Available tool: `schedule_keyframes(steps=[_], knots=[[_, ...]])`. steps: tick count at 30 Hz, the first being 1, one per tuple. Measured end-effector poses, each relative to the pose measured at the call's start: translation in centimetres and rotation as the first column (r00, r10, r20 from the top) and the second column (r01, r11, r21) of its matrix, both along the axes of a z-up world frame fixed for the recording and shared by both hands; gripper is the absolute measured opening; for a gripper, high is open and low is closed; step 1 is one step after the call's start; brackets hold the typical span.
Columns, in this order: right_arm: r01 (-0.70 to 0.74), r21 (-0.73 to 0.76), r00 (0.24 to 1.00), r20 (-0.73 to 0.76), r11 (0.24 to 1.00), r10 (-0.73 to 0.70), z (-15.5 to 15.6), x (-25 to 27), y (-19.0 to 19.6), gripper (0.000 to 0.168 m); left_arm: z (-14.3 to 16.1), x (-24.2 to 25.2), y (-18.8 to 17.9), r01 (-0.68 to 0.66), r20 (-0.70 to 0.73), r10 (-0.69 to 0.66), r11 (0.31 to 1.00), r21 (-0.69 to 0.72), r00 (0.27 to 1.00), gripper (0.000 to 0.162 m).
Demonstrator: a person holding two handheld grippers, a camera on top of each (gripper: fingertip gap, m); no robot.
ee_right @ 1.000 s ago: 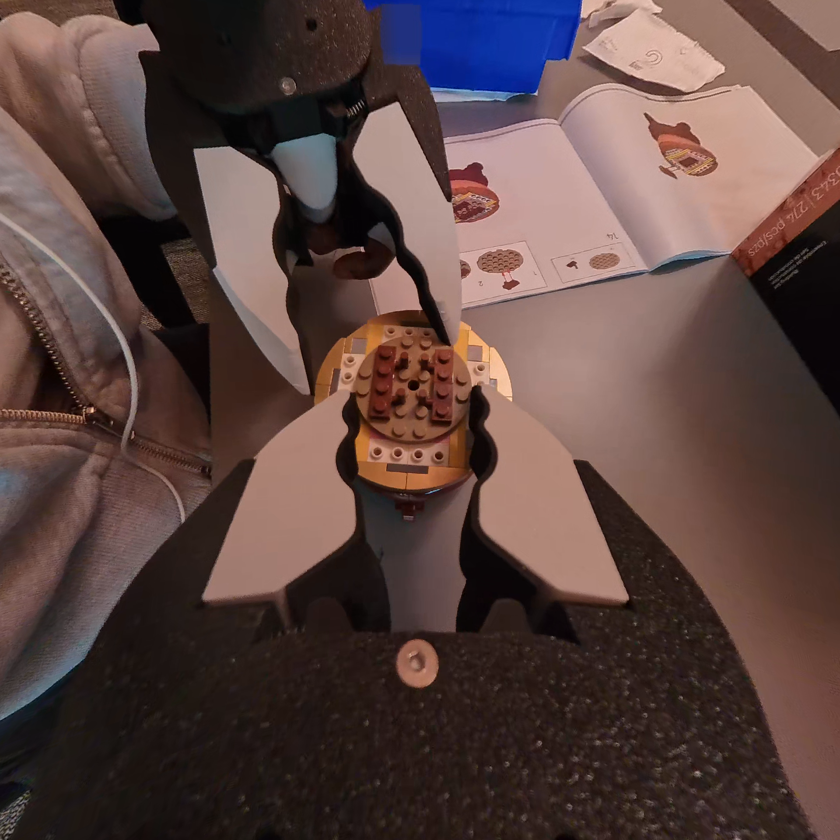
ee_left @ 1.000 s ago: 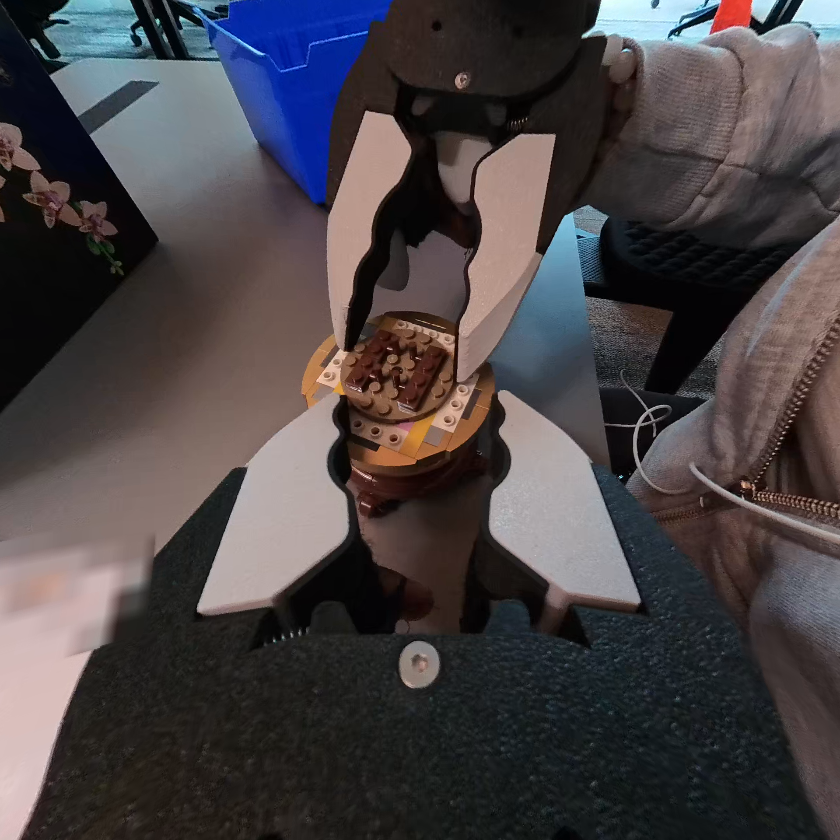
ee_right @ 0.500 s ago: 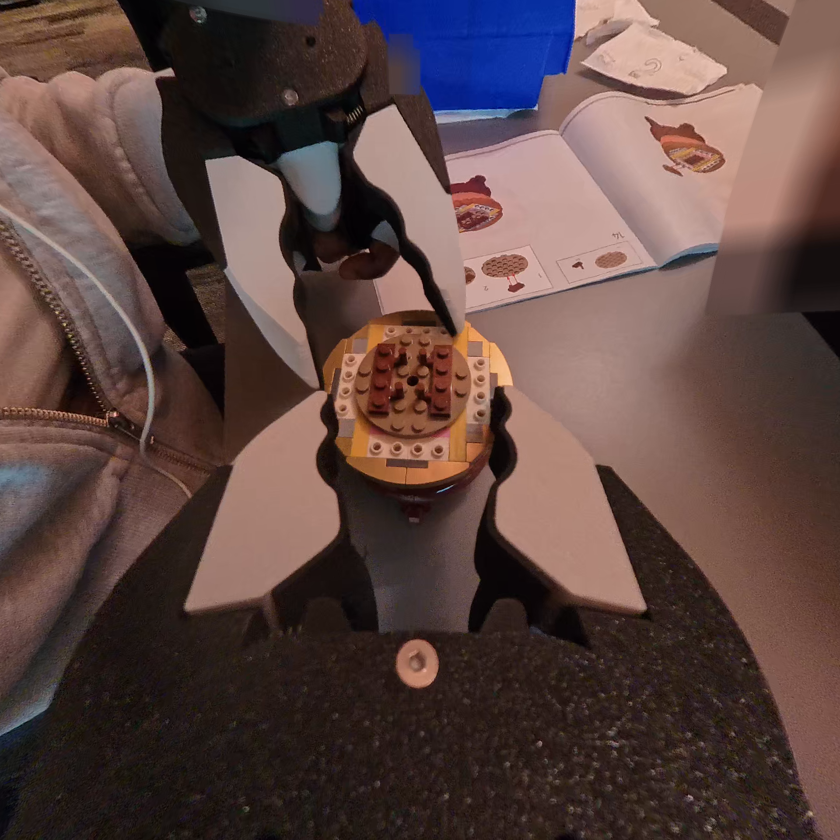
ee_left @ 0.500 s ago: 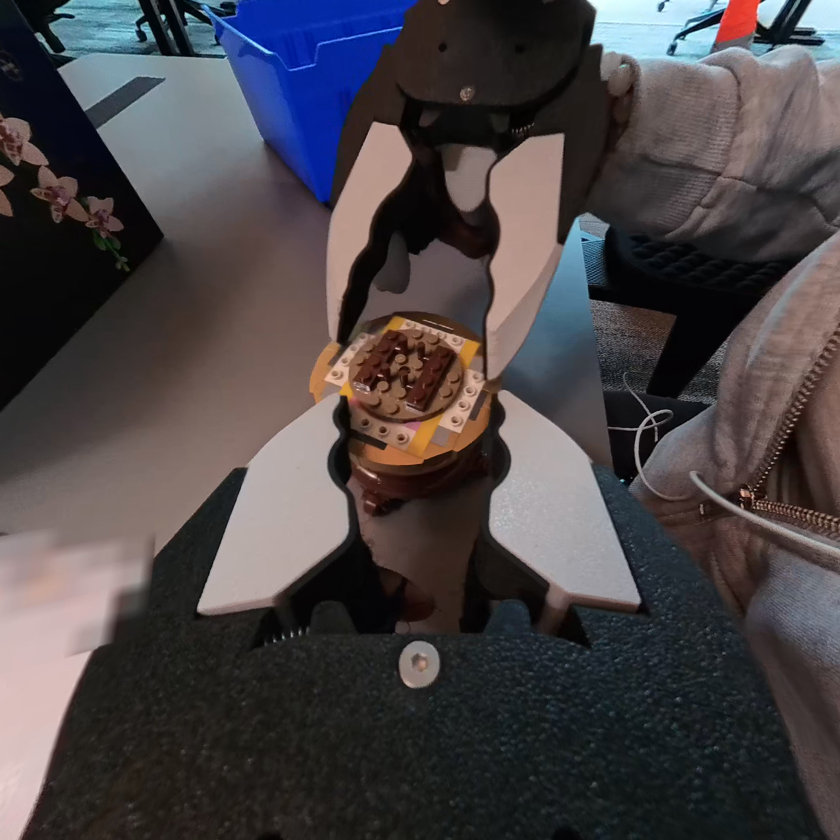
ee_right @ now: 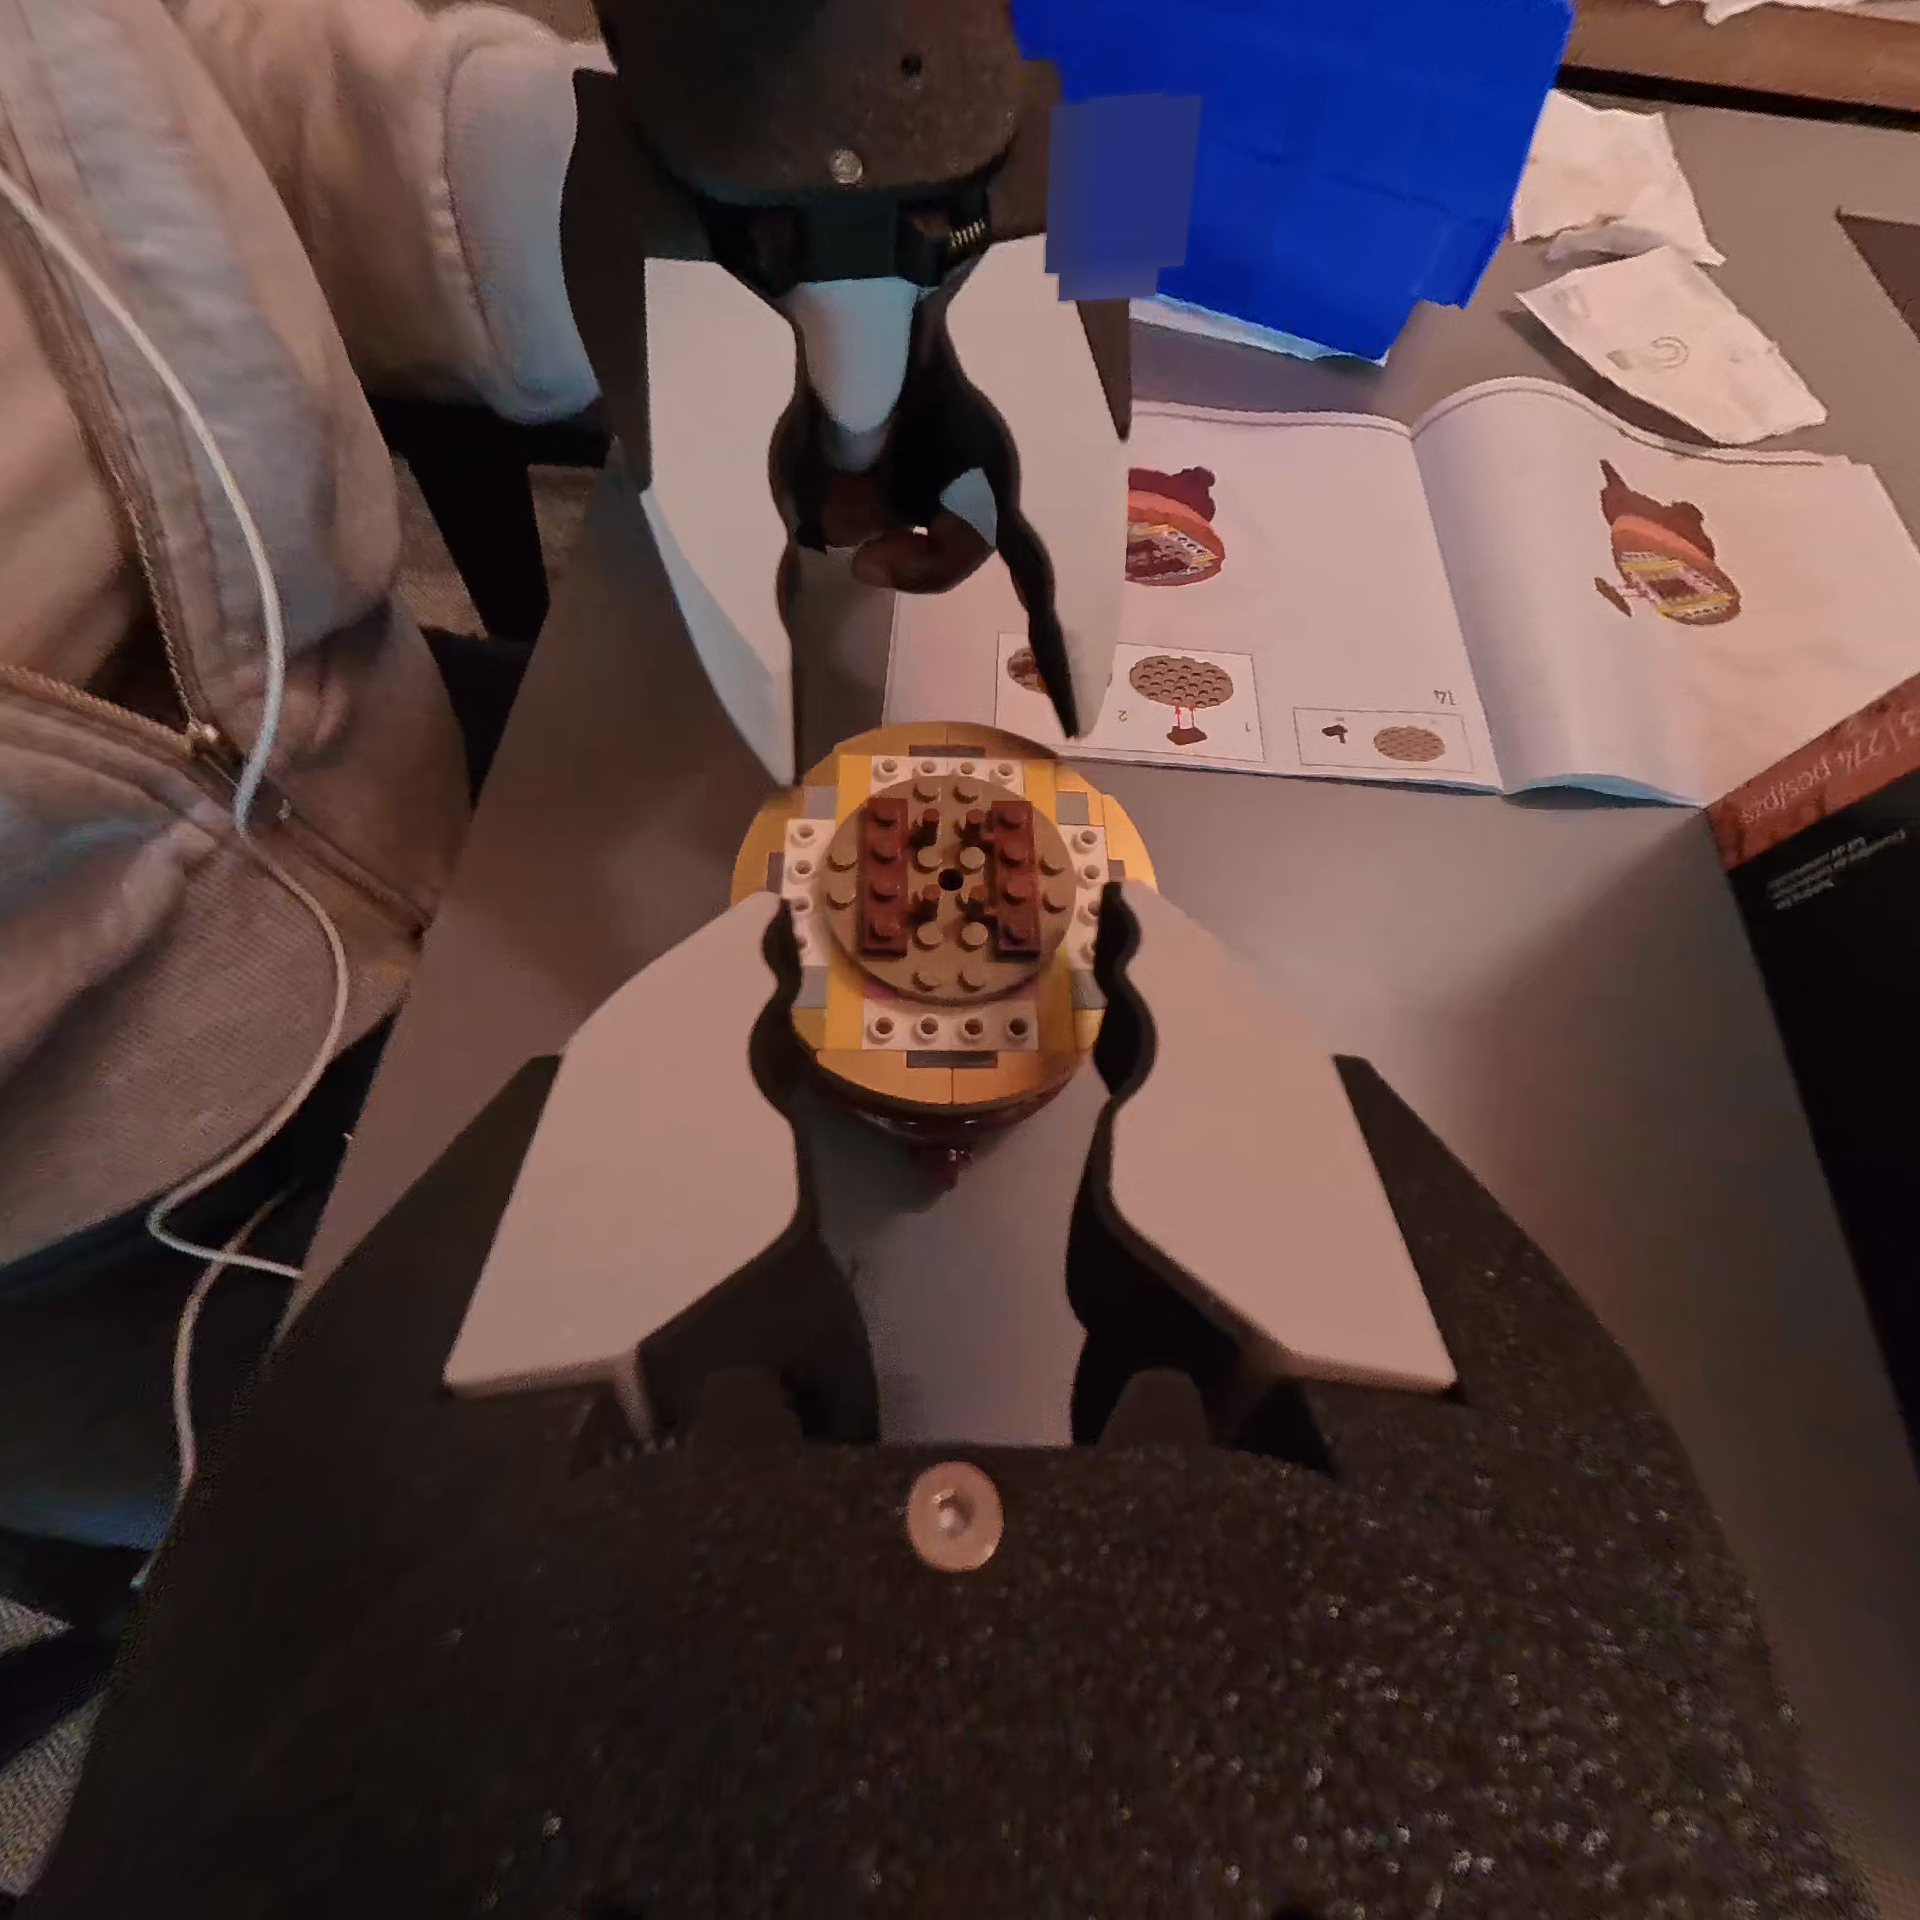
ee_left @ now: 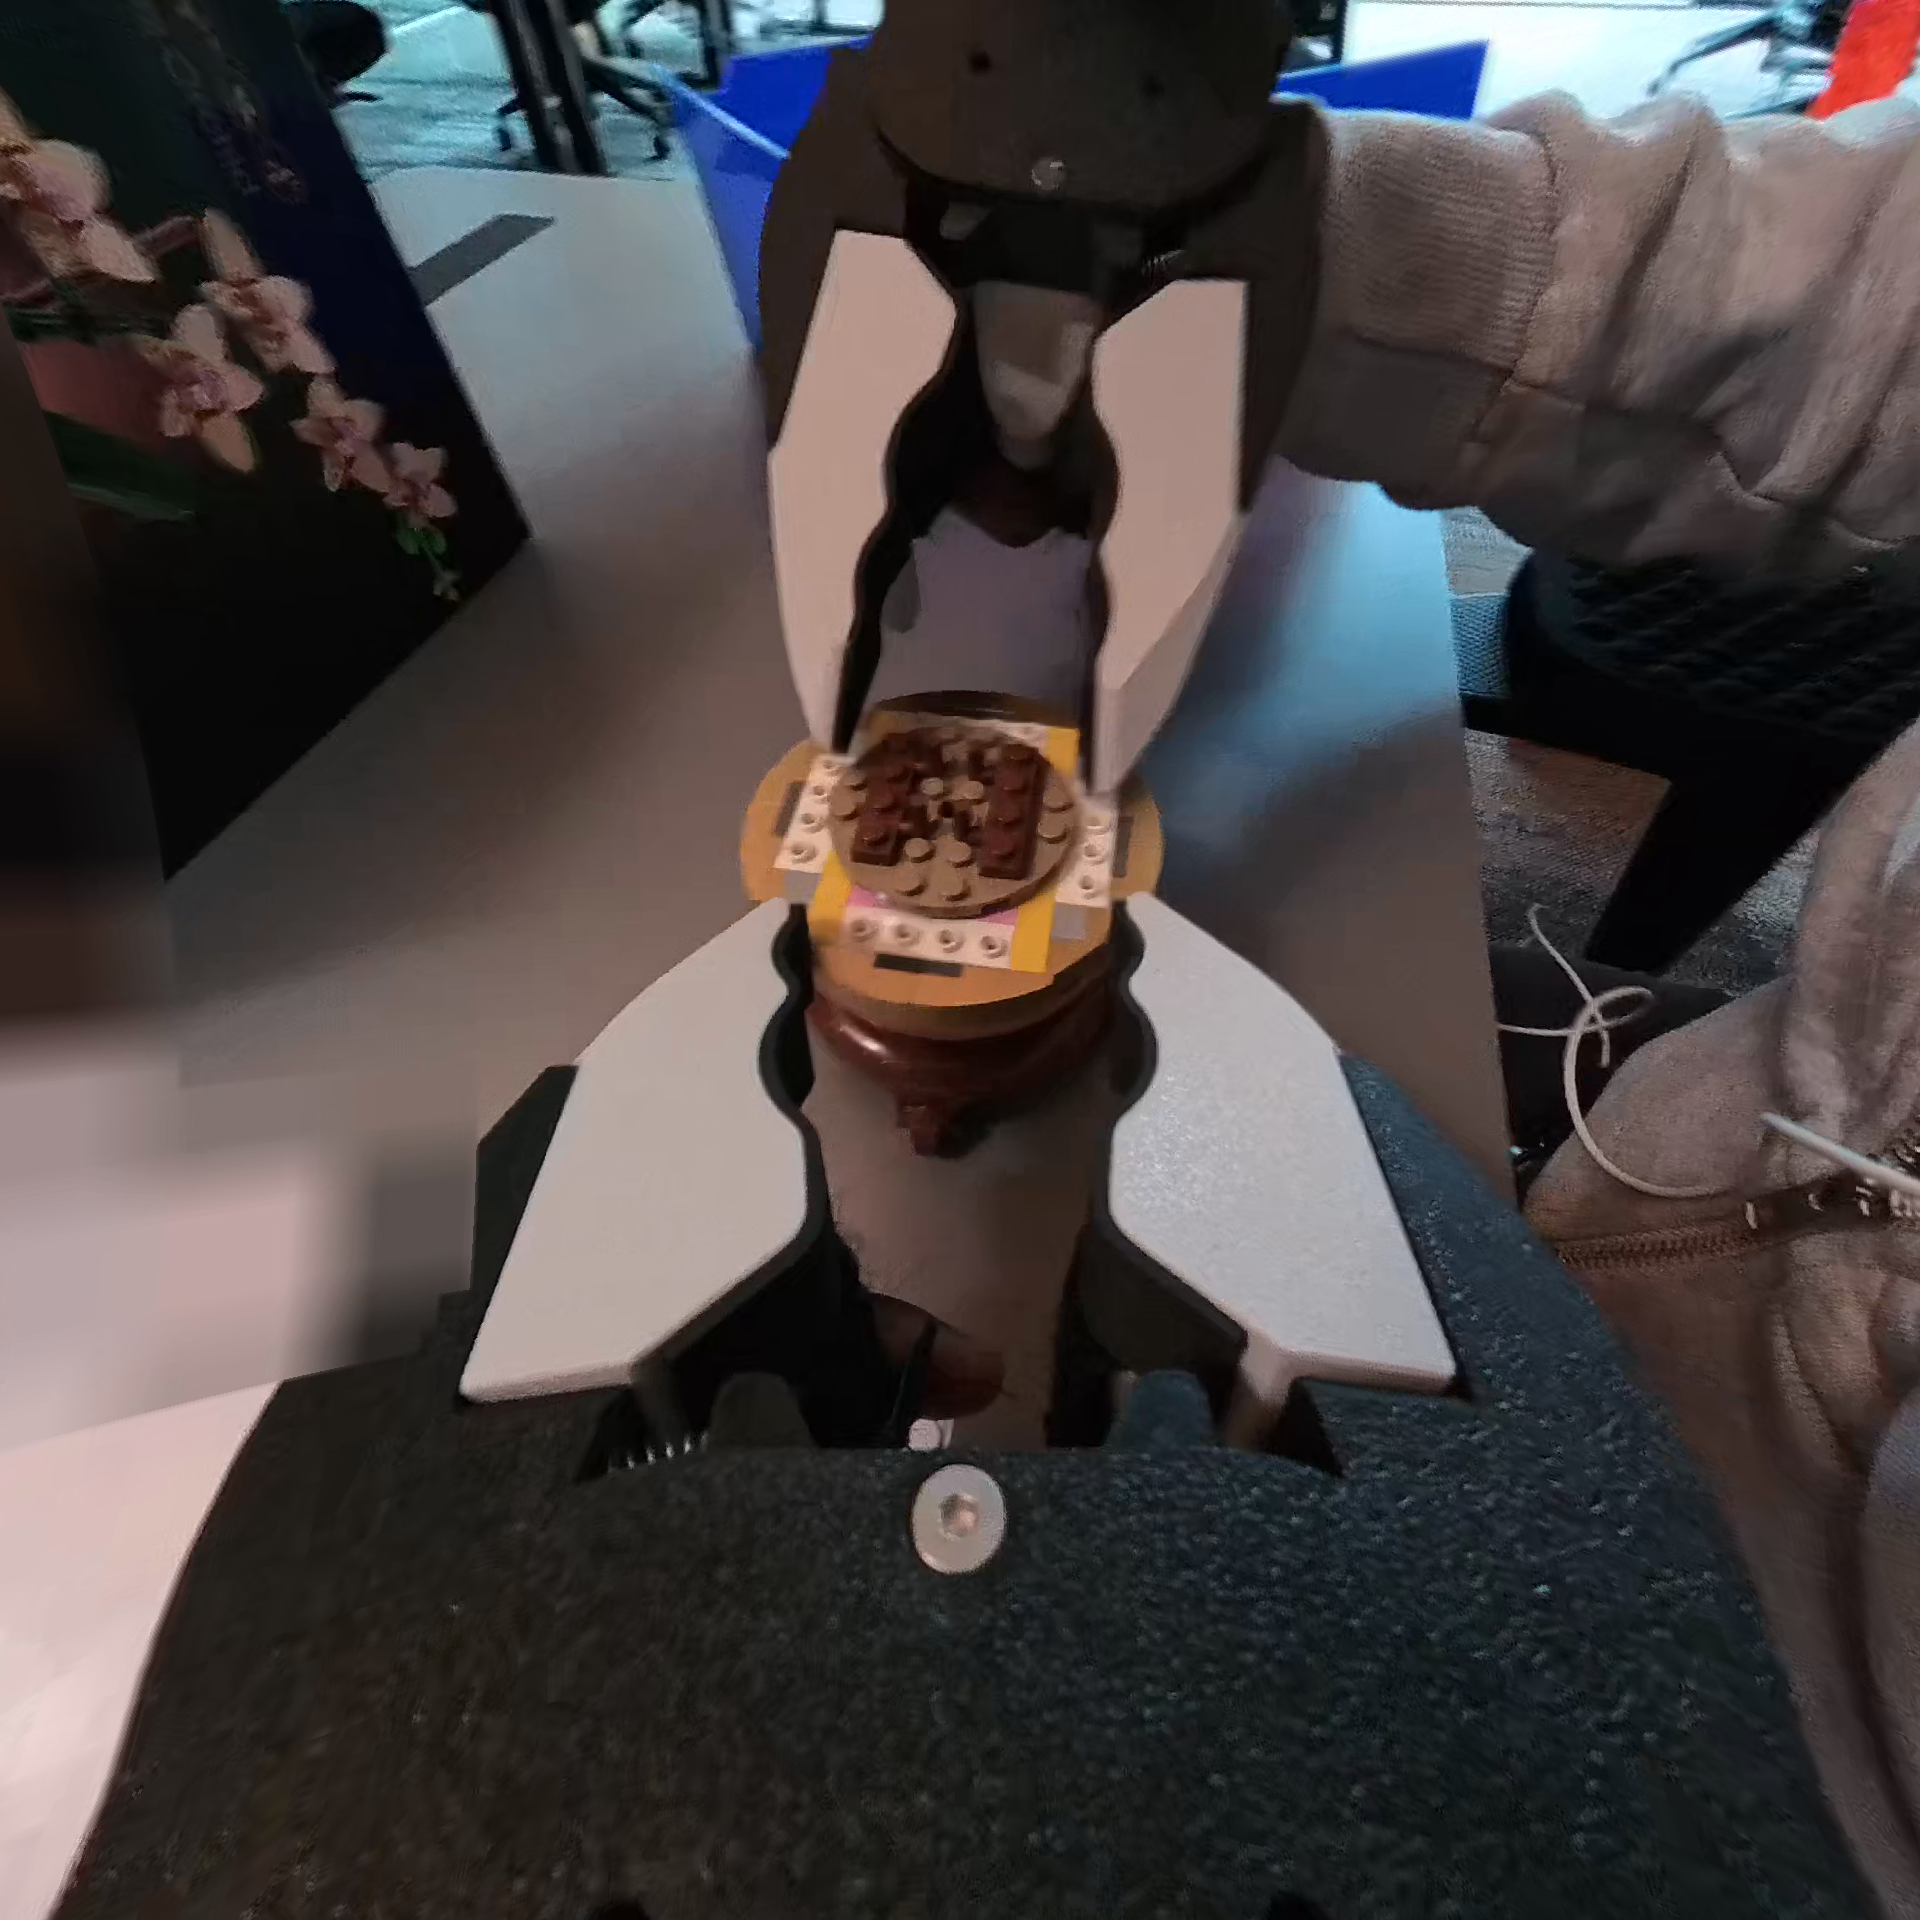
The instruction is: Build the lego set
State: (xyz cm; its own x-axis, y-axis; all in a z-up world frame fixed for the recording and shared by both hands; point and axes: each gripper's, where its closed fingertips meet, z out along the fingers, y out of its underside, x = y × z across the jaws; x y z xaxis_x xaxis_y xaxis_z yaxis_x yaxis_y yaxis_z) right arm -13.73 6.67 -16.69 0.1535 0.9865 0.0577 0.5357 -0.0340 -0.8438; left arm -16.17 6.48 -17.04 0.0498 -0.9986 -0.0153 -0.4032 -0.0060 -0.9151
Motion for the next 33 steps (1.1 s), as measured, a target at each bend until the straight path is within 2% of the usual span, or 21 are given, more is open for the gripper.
schedule_keyframes(steps=[3, 4, 8, 9, 13, 16, 18, 20, 23, 25, 27, 30, 33], knots=[[0.056, -0.028, 0.997, -0.060, 0.998, -0.057, 0.3, 0.7, -0.3, 0.081, 0.6, -0.9, 0.3, -0.031, -0.001, 0.031, 0.999, -0.028, 1.000, 0.056], [0.065, -0.034, 0.996, -0.066, 0.997, -0.067, -0.1, 0.9, -0.5, 0.085, 0.5, -1.1, 0.0, -0.022, -0.004, 0.022, 0.998, -0.052, 1.000, 0.056], [0.107, -0.058, 0.992, -0.064, 0.993, -0.110, -1.8, 0.7, -0.5, 0.083, -1.2, -0.7, 0.1, -0.018, -0.068, 0.015, 0.999, -0.042, 0.998, 0.057], [0.139, -0.037, 0.988, -0.058, 0.990, -0.141, -2.0, 0.7, 0.0, 0.078, -1.4, -0.4, 0.1, -0.007, -0.072, 0.004, 0.999, -0.035, 0.997, 0.056], [0.248, -0.022, 0.968, -0.033, 0.969, -0.248, -2.0, 1.4, 1.0, 0.078, -1.4, 0.2, 1.1, -0.022, -0.064, 0.020, 0.999, -0.044, 0.998, 0.052], [0.266, -0.022, 0.963, -0.023, 0.964, -0.267, -2.0, 1.8, 0.7, 0.077, -1.5, -0.2, 1.2, -0.058, -0.073, 0.053, 0.996, -0.070, 0.996, 0.050], [0.293, -0.027, 0.955, -0.048, 0.956, -0.294, -1.0, 2.4, 0.5, 0.078, -1.0, -1.8, 1.5, -0.107, -0.077, 0.105, 0.994, -0.022, 0.991, 0.053], [0.343, -0.015, 0.930, -0.138, 0.939, -0.342, 1.4, 2.8, 0.6, 0.088, 0.7, -4.4, 2.4, -0.200, -0.022, 0.200, 0.980, 0.013, 0.980, 0.061], [0.399, -0.002, 0.888, -0.247, 0.917, -0.387, 4.2, 2.2, 0.5, 0.111, 3.5, -7.8, 3.0, -0.263, 0.094, 0.269, 0.963, -0.064, 0.959, 0.065], [0.407, -0.034, 0.901, -0.153, 0.913, -0.407, 3.0, 1.3, 0.6, 0.121, 3.4, -8.9, 3.2, -0.263, 0.066, 0.269, 0.961, -0.084, 0.961, 0.067], [0.377, -0.053, 0.926, 0.012, 0.925, -0.377, 0.9, 0.5, 0.6, 0.121, 1.8, -9.9, 4.0, -0.287, -0.036, 0.287, 0.958, -0.013, 0.957, 0.067], [0.320, -0.055, 0.931, 0.201, 0.946, -0.304, -1.9, 0.0, 1.4, 0.111, -0.1, -11.4, 4.9, -0.282, -0.178, 0.291, 0.957, 0.072, 0.940, 0.063], [0.256, -0.130, 0.928, 0.310, 0.958, -0.206, -3.9, -0.5, 1.2, 0.100, -0.8, -13.2, 5.6, -0.268, -0.258, 0.285, 0.958, 0.100, 0.923, 0.054]])
